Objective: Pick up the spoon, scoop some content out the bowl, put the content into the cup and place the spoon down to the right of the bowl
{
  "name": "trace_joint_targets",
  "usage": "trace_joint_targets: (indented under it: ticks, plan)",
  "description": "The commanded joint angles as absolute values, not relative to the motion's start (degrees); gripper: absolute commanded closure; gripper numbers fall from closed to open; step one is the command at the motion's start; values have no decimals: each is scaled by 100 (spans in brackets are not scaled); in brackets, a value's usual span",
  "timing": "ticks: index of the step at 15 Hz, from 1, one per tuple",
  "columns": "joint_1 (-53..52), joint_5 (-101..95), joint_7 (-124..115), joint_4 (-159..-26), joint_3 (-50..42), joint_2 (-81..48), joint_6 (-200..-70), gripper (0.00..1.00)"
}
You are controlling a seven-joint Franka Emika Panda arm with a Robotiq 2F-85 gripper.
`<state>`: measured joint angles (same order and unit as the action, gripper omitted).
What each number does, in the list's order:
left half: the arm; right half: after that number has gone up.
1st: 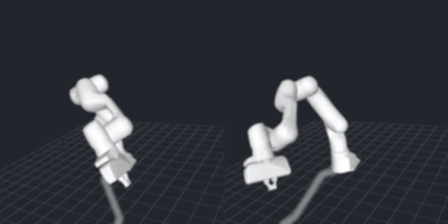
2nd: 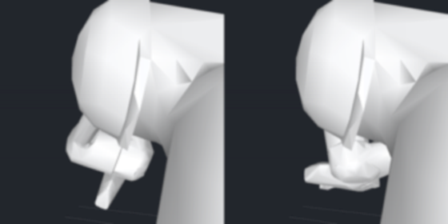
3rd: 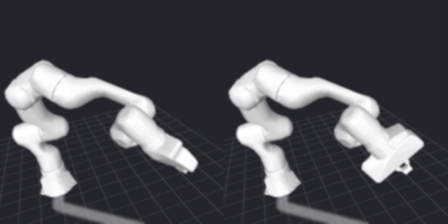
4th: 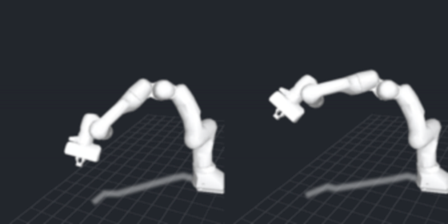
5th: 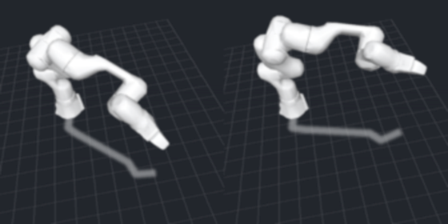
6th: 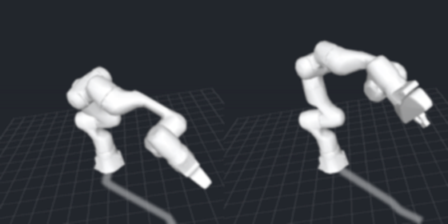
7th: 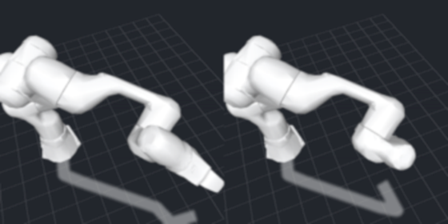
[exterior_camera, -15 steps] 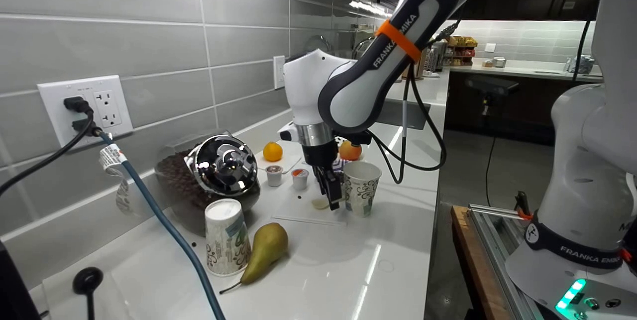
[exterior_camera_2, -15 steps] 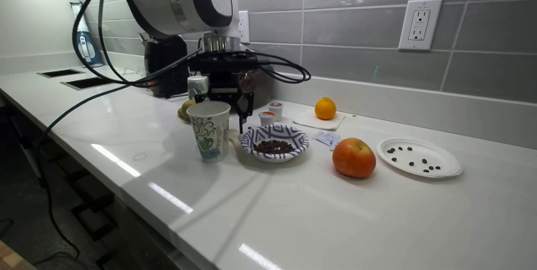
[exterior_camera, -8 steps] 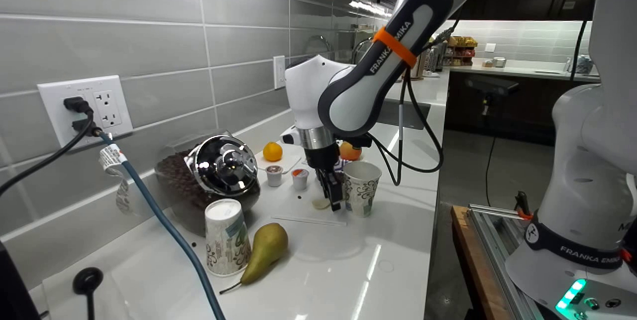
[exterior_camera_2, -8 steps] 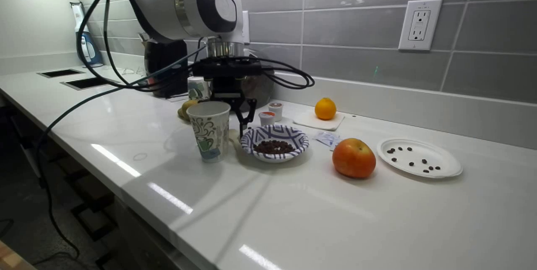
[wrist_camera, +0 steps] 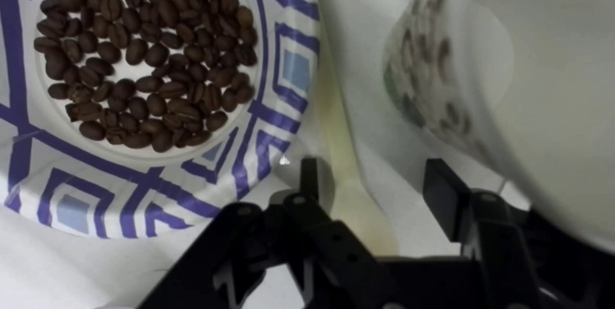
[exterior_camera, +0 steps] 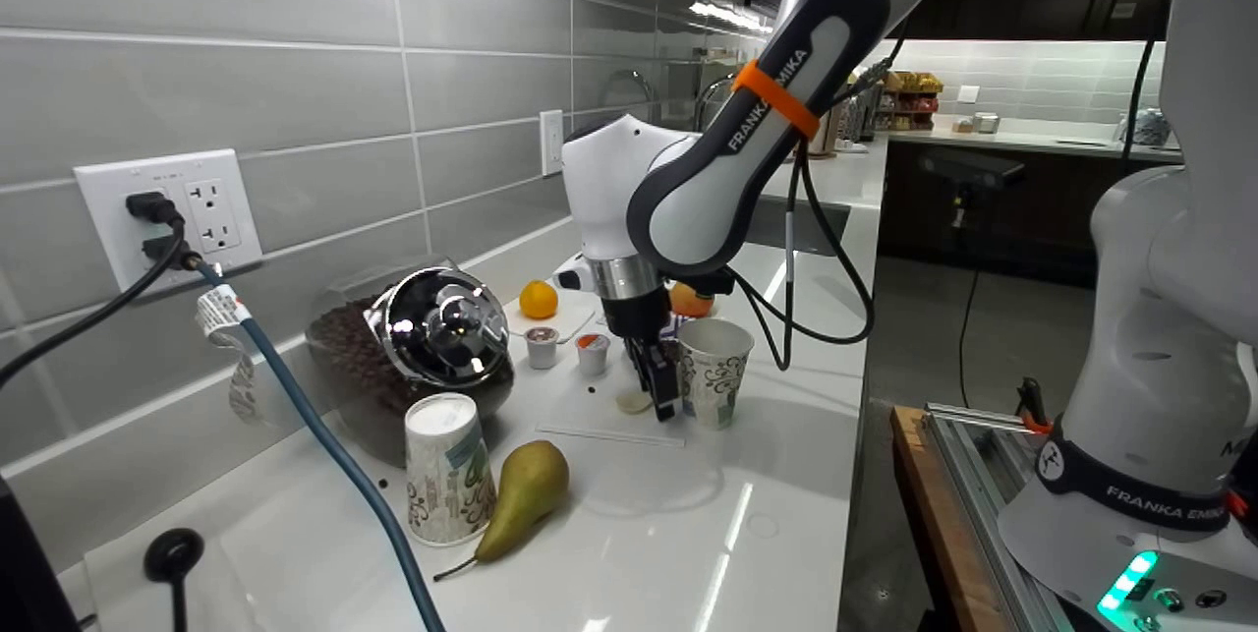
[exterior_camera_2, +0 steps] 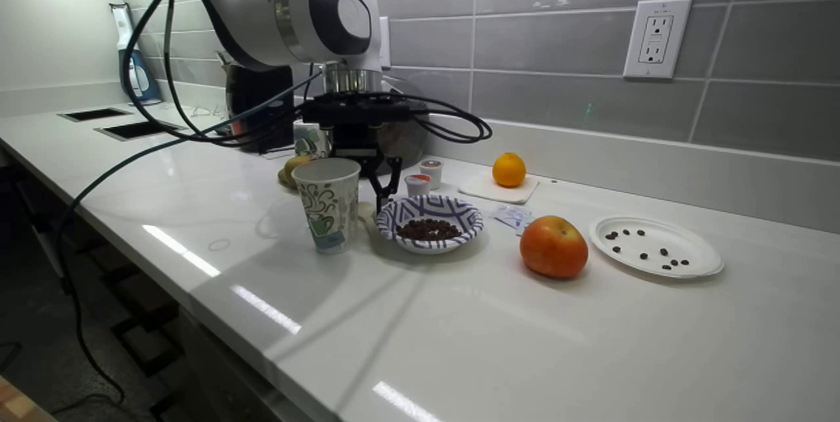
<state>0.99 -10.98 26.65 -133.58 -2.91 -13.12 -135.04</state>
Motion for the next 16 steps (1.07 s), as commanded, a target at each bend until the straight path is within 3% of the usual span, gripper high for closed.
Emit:
trace_joint_targets:
  ticks: [1,5,16]
  plan:
    - [161,-1344,2561,-13238,-213,-1418,-13524,69]
    - [164,-1402,2554,-13221,-212,-1397,-13511,98]
    - [341,-284,2555,-12989,2,-1301,-13839,95]
